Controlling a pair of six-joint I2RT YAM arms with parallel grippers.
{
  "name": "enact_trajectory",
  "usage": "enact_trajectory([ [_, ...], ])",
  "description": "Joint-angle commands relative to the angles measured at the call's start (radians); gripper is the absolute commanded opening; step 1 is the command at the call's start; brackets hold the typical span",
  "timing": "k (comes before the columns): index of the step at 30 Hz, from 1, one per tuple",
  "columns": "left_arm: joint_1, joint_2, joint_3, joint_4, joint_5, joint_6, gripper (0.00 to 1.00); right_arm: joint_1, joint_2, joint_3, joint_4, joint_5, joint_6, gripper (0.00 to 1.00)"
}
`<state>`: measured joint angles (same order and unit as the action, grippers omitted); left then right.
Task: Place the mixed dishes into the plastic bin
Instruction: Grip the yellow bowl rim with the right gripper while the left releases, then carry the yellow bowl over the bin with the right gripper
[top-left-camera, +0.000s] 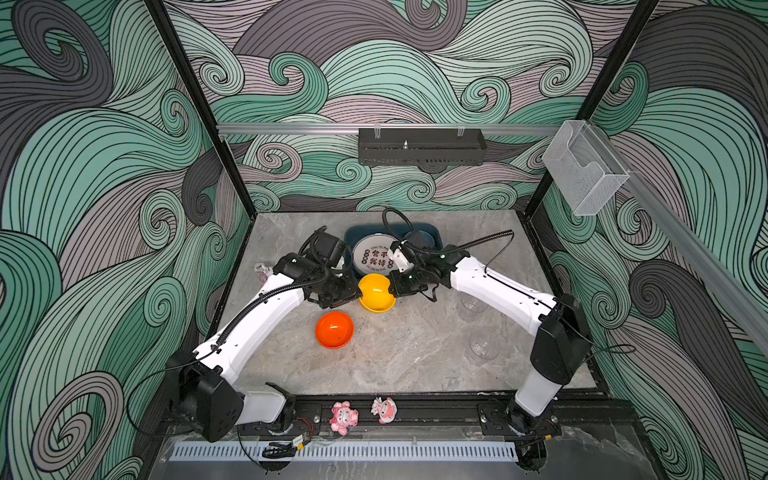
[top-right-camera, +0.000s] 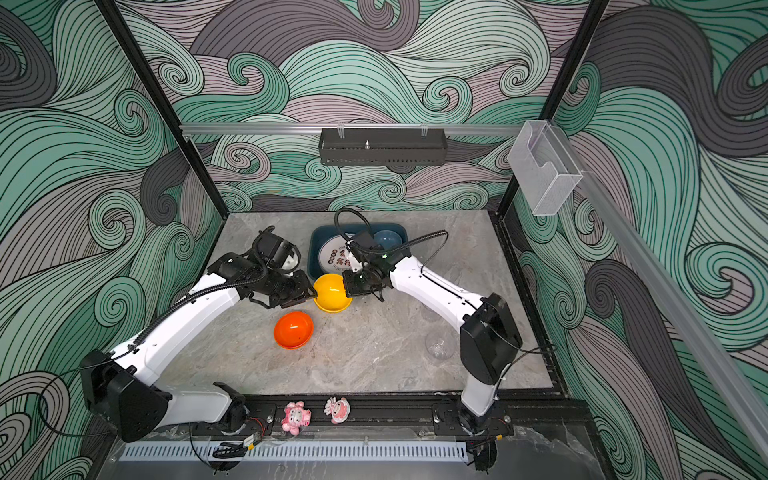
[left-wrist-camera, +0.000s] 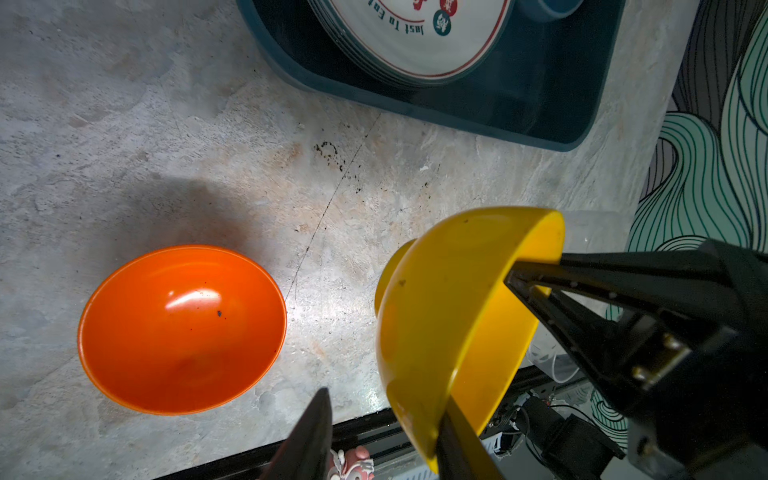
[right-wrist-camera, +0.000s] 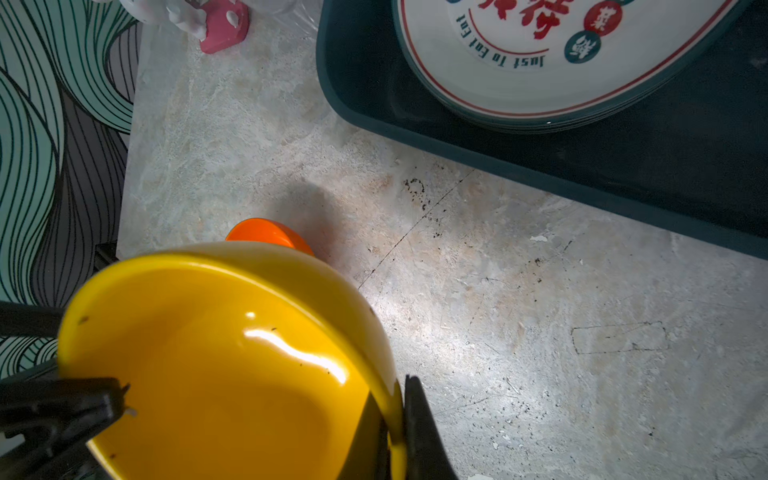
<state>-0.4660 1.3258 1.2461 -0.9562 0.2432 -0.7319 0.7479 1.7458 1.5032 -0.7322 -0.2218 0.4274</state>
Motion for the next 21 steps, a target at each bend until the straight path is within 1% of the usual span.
enact_trajectory([
  [1,0.004,-0.038,-0.005,-0.027,-0.035,0.006,0.44,-0.027,0.007,0.039,-0.054,0.07,-0.033,0.01],
  [4,0.007,-0.055,-0.025,-0.027,-0.044,0.008,0.48,-0.036,0.013,0.05,-0.068,0.094,-0.046,0.01],
  [14,0.021,-0.122,-0.106,0.003,-0.096,-0.004,0.48,-0.076,0.054,0.109,-0.133,0.195,-0.095,0.01],
  [17,0.025,-0.135,-0.128,0.01,-0.099,-0.002,0.54,-0.096,0.072,0.131,-0.142,0.215,-0.101,0.01],
  [20,0.03,-0.145,-0.14,0.001,-0.1,-0.002,0.55,-0.123,0.091,0.161,-0.152,0.219,-0.104,0.01],
  [21,0.029,-0.148,-0.143,-0.002,-0.101,-0.003,0.58,-0.134,0.099,0.175,-0.157,0.221,-0.107,0.01],
])
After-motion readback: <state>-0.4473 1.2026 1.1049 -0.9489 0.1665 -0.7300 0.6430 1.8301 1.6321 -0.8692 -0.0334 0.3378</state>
